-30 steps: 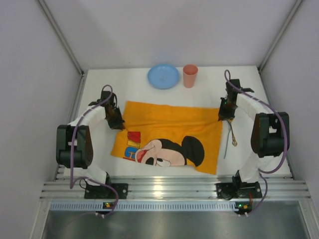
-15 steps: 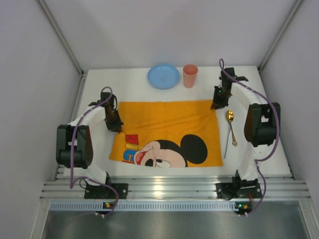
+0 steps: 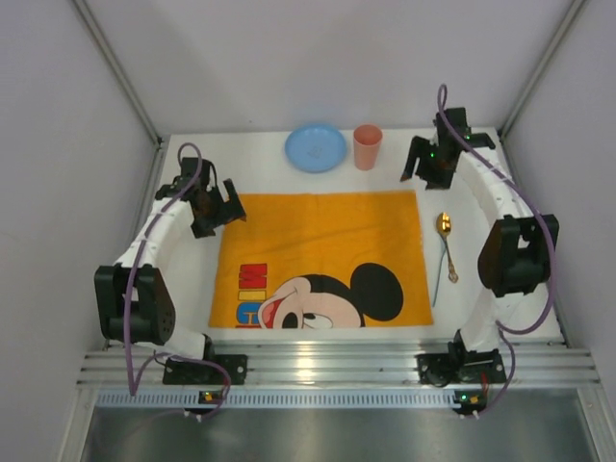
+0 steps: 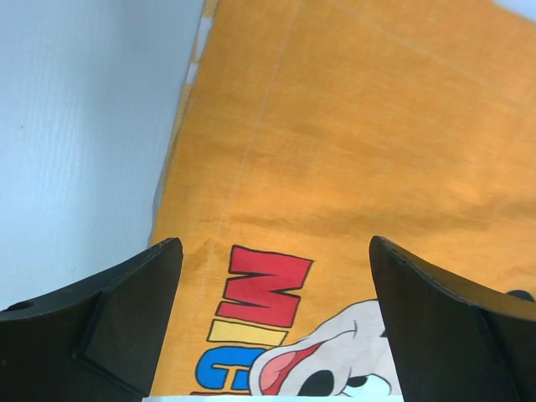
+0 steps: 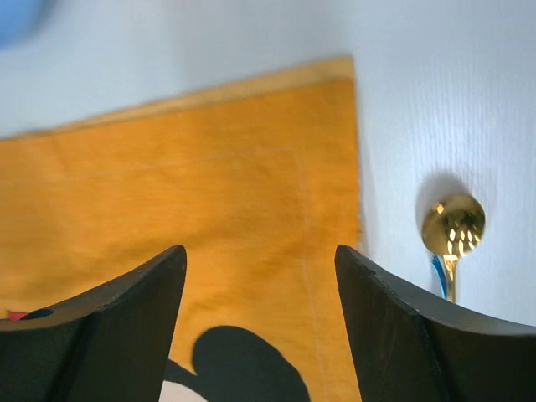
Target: Set the dinner table for one person
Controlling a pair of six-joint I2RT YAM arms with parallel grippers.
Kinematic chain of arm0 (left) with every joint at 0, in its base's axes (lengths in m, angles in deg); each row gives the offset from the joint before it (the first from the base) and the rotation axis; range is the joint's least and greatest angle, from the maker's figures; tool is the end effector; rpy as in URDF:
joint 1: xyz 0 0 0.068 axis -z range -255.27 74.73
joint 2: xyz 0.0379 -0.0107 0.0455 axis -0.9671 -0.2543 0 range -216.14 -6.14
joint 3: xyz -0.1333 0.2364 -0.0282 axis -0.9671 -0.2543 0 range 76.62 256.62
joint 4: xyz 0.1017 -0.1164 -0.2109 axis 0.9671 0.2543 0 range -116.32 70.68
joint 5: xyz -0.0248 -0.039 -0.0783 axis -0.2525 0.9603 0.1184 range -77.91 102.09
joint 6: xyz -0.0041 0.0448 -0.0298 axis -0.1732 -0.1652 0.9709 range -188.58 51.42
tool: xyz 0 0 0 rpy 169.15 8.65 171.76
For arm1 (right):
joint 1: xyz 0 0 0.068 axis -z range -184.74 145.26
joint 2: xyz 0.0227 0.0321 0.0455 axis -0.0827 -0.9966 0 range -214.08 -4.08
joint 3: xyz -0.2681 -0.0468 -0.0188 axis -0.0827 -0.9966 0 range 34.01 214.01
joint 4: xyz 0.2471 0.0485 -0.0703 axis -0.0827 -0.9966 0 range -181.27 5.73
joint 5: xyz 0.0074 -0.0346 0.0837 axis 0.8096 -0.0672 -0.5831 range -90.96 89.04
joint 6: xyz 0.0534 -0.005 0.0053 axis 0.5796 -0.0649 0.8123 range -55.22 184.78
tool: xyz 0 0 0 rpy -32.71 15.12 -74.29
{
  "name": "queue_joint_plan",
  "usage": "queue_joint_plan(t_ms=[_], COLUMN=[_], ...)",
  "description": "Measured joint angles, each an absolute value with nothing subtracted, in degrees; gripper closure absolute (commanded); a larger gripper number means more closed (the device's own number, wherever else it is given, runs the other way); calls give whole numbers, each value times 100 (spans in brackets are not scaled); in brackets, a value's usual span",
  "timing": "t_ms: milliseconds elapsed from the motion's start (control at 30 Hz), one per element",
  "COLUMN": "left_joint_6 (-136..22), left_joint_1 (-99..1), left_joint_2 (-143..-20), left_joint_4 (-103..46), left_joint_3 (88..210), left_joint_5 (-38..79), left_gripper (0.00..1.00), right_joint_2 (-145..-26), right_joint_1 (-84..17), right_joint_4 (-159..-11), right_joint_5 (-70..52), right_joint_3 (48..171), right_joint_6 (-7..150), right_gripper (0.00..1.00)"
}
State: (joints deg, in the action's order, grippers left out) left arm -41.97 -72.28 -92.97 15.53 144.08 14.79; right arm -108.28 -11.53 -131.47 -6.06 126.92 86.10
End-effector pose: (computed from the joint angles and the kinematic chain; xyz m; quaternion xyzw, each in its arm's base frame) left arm 0.3087 -0.0178 0.2564 -0.1924 0.9491 -0.0855 0.2344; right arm 0.3908 0.0497 0.2870 0.1097 0.9553 0.1074 0.2526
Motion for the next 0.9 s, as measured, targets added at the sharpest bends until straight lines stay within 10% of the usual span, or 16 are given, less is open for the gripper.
queue_joint_plan(t_ms=[333,767,900], left_joint_6=[-3998,-3950,-3908], left_joint_1=[-7228,-7222,-7222], left_joint_2=[-8794,-7284,-7091], left_joint_4=[1533,1653,1725], left_joint_3=[14237,12769,12668], left_joint_5=[1932,2137,2148], left_gripper=[3,4,4], right_joint_2=[-12931,-14590,-14594], right_joint_1=[-1286,-1324,-1328], right_joint_4=[-12677,-12268,-12218], right_joint_5=[-991,-1113,-947], right_joint_3=[16871,16914,16945], right_joint_6=[9336,10061,9985], right_gripper=[31,33,68])
